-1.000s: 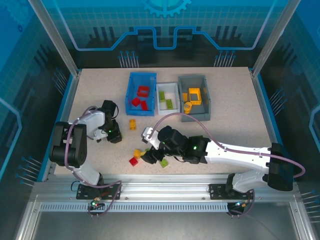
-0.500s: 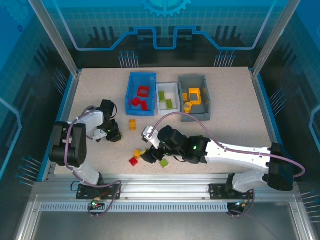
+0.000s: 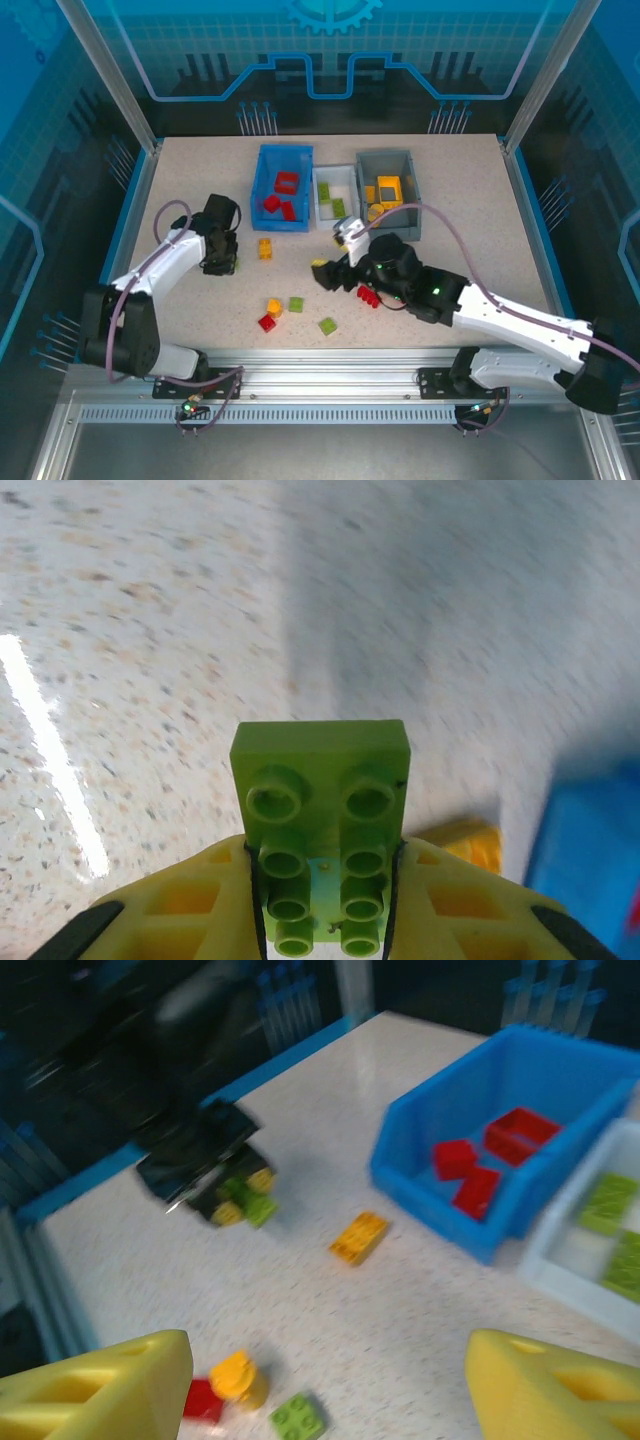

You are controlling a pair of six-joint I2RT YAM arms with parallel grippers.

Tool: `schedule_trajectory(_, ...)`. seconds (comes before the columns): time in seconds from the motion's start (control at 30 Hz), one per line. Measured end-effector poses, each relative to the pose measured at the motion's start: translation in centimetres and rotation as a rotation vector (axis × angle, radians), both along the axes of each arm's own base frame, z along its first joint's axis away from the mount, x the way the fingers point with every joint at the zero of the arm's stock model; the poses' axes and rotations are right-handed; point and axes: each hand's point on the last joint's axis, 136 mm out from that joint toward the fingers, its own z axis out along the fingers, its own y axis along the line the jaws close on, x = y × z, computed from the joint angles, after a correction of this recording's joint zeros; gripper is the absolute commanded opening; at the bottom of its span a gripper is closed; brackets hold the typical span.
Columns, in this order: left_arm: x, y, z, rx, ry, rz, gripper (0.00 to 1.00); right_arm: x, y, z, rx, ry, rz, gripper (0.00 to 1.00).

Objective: Sort the legos into containers by color

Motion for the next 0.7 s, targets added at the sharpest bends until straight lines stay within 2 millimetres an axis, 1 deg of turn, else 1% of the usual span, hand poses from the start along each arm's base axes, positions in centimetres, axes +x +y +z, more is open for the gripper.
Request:
schedule_trajectory(0.07, 1.3, -1.9, 2.0, 0.051, -0.059, -0.153, 0.28, 1.5, -1.8, 0.3, 0.028, 0.01, -0.085, 0.74)
schedule_trajectory(0.13, 3.3, -4.9, 4.5, 0.095, -0.135, -0.329, 0.29, 3.0, -3.4, 0.4, 0.043, 0.019, -0.171, 0.74)
schedule_trajectory(0.23, 6.4, -9.6, 7.7, 0.152, -0.243, -0.544, 0.28, 4.1, -5.0, -0.1, 0.045, 0.046, -0.261, 0.74)
schedule_trajectory(0.3, 8.4, -12.6, 9.1, 0.198, -0.291, -0.666, 0.28, 4.8, -6.2, -0.6, 0.045, 0.072, -0.324, 0.74)
schedule_trajectory(0.37, 10.4, -15.5, 10.0, 0.244, -0.325, -0.772, 0.28, 5.5, -7.3, -0.9, 0.049, 0.09, -0.38, 0.74)
schedule_trajectory(0.43, 12.3, -18.2, 10.4, 0.276, -0.351, -0.859, 0.28, 6.0, -8.2, -1.1, 0.054, 0.102, -0.422, 0.74)
schedule_trajectory(0.5, 14.3, -20.7, 10.2, 0.307, -0.369, -0.933, 0.28, 6.3, -8.8, -1.3, 0.058, 0.113, -0.449, 0.74)
schedule_trajectory(0.53, 15.1, -21.4, 10.1, 0.316, -0.373, -0.952, 0.28, 6.4, -9.0, -1.3, 0.061, 0.116, -0.456, 0.74)
schedule_trajectory(0.6, 17.2, -22.9, 9.4, 0.338, -0.384, -0.989, 0.28, 6.9, -9.5, -1.3, 0.068, 0.123, -0.475, 0.74)
schedule_trajectory(0.7, 19.8, -24.0, 7.8, 0.363, -0.378, -1.021, 0.28, 8.1, -10.0, -1.1, 0.072, 0.136, -0.503, 0.74)
